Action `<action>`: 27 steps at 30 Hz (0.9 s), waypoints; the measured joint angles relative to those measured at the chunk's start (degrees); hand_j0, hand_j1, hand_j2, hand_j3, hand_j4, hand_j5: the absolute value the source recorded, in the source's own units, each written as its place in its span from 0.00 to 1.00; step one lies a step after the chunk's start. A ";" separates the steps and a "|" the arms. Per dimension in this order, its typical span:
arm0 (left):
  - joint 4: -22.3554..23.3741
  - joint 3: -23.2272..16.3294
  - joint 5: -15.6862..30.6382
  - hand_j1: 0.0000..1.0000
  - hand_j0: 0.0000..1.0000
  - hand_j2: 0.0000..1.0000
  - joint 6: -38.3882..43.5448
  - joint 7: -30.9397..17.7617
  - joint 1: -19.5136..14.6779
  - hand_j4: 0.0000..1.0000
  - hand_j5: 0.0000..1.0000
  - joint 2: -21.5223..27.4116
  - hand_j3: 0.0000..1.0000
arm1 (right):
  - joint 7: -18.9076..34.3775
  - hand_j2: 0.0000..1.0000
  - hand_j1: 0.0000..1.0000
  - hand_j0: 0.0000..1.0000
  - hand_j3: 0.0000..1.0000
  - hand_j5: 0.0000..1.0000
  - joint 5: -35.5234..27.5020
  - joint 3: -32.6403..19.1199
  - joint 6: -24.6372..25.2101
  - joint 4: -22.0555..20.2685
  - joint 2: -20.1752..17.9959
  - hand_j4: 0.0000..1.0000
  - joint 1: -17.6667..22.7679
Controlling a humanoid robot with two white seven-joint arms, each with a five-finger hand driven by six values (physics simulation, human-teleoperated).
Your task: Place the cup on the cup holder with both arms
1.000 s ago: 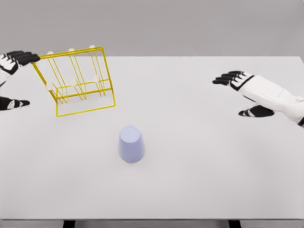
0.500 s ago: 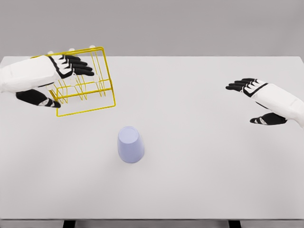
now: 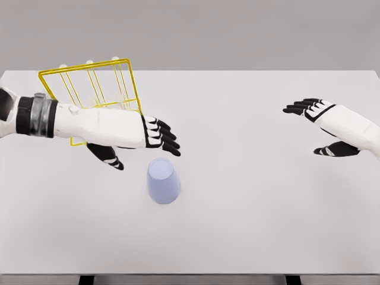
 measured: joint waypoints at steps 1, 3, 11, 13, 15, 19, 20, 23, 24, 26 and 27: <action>0.02 -0.72 -1.05 1.00 1.00 1.00 -0.01 -0.02 0.00 1.00 1.00 -0.41 1.00 | 0.00 1.00 1.00 1.00 1.00 1.00 0.00 0.00 0.00 -0.02 -0.14 1.00 -0.09; 0.07 -1.60 -2.91 1.00 1.00 1.00 -0.01 -0.05 0.00 1.00 1.00 -1.24 1.00 | 0.00 1.00 1.00 1.00 1.00 1.00 0.02 0.00 0.00 -0.06 -0.31 1.00 -0.09; 0.24 -2.66 -7.00 1.00 1.00 1.00 0.01 -0.02 -0.44 1.00 1.00 -4.67 1.00 | 0.00 1.00 1.00 1.00 1.00 1.00 0.08 0.00 0.00 -2.07 -0.33 1.00 0.62; 0.41 -2.90 -8.42 1.00 1.00 1.00 0.01 0.00 -0.26 1.00 1.00 -5.15 1.00 | 0.00 1.00 1.00 1.00 1.00 1.00 0.07 0.00 0.00 -2.52 -0.33 1.00 0.70; 0.56 -3.06 -9.78 1.00 1.00 1.00 0.01 0.01 -0.18 1.00 1.00 -5.72 1.00 | 0.00 1.00 1.00 1.00 1.00 1.00 0.14 -0.04 0.00 -2.74 -0.41 1.00 1.23; 0.76 -3.47 -12.64 1.00 1.00 1.00 0.01 0.02 0.00 1.00 1.00 -6.48 1.00 | 0.00 1.00 1.00 1.00 1.00 1.00 0.22 -0.09 0.00 -2.97 -0.50 1.00 1.23; 0.99 -3.55 -13.42 1.00 1.00 1.00 0.01 0.02 0.09 1.00 1.00 -6.66 1.00 | 0.00 1.00 1.00 1.00 1.00 1.00 0.22 -0.13 0.00 -2.98 -0.54 1.00 1.23; 2.24 -4.16 -14.88 1.00 1.00 1.00 0.01 0.04 0.17 1.00 1.00 -8.12 1.00 | 0.00 1.00 1.00 1.00 1.00 1.00 0.24 -0.22 0.00 -2.97 -0.67 1.00 1.23; 2.59 -4.48 -15.13 1.00 1.00 1.00 0.01 0.06 0.09 1.00 1.00 -8.55 1.00 | 0.00 1.00 1.00 1.00 1.00 1.00 0.24 -0.23 0.00 -2.97 -0.69 1.00 1.23; 3.02 -5.16 -15.44 1.00 1.00 1.00 0.01 0.13 0.09 1.00 1.00 -9.12 1.00 | 0.00 1.00 1.00 1.00 1.00 1.00 0.28 -0.29 0.00 -2.91 -0.80 1.00 1.23; 3.17 -5.41 -15.53 1.00 1.00 1.00 0.01 0.17 0.09 1.00 1.00 -9.30 1.00 | 0.00 1.00 1.00 1.00 1.00 1.00 0.30 -0.33 0.00 -2.85 -0.95 1.00 1.23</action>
